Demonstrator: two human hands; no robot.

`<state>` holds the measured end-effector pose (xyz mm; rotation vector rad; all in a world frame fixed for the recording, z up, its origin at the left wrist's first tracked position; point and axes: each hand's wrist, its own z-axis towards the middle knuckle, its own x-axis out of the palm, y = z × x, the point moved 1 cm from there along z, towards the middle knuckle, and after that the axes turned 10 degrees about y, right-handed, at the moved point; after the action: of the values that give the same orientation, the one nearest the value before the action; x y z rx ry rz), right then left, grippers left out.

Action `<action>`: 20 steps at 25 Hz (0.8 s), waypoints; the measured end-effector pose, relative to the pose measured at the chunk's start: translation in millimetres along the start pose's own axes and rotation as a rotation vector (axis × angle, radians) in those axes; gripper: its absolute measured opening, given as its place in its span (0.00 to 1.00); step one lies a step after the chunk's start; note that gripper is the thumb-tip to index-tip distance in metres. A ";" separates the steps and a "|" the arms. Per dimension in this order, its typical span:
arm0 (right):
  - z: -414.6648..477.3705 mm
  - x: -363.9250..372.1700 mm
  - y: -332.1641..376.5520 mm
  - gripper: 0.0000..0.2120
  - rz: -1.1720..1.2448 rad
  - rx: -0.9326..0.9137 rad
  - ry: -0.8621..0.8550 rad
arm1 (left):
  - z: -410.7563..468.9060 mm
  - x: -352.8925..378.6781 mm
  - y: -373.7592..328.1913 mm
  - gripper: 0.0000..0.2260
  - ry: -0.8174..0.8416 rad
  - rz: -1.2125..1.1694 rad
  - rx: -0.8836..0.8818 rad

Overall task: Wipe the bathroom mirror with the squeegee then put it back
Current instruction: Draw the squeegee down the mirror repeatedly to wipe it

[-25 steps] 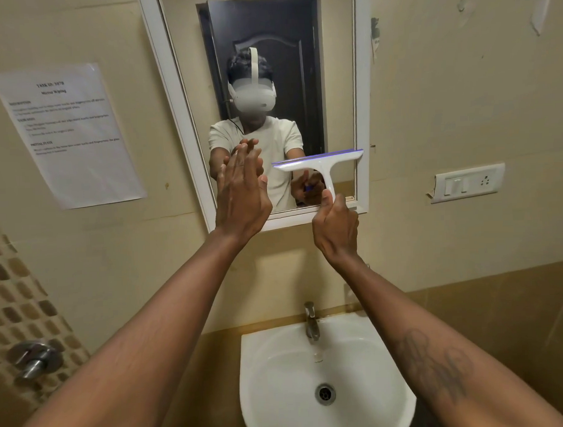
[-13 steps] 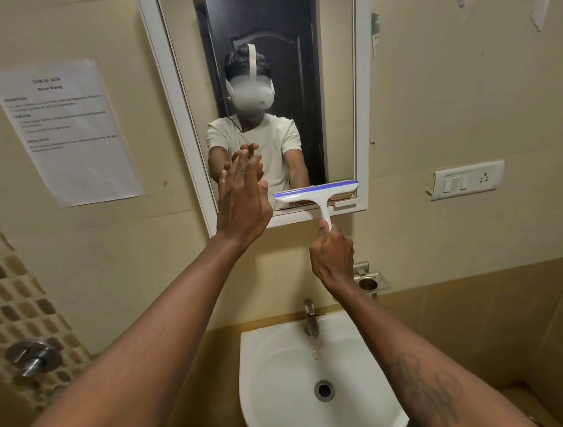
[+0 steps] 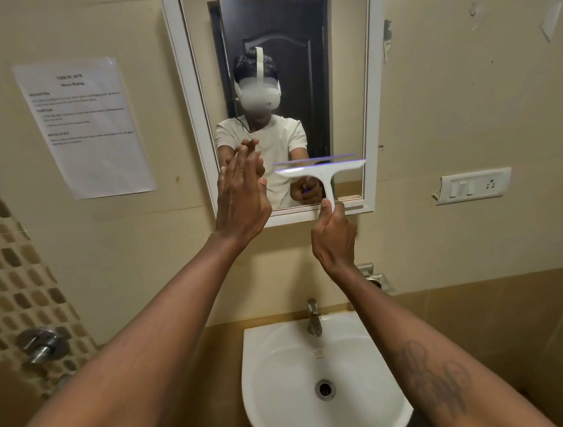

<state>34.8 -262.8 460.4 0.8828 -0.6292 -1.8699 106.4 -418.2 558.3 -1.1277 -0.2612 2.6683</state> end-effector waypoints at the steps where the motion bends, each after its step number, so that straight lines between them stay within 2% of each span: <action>1: 8.2 0.3 12.3 0.19 -0.007 -0.021 -0.023 | 1.3 -3.4 2.8 0.24 -0.013 0.007 -0.005; 4: 31.2 8.5 41.4 0.22 0.008 -0.054 -0.043 | 4.1 -11.5 10.8 0.25 -0.029 0.017 -0.014; 8: 42.8 27.0 53.5 0.23 0.006 -0.075 0.041 | 5.8 -17.5 18.7 0.25 -0.043 0.021 -0.010; 16: 6.1 45.6 22.8 0.17 0.024 0.005 0.100 | 0.9 -5.2 36.0 0.24 -0.029 0.022 -0.023; 20: -28.6 53.0 -2.6 0.18 -0.020 0.141 0.158 | -7.4 5.8 39.9 0.23 0.012 0.017 -0.031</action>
<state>40.3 -311.1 424.8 1.1210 -0.6621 -1.7690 102.1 -454.2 539.2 -1.1604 -0.2922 2.6803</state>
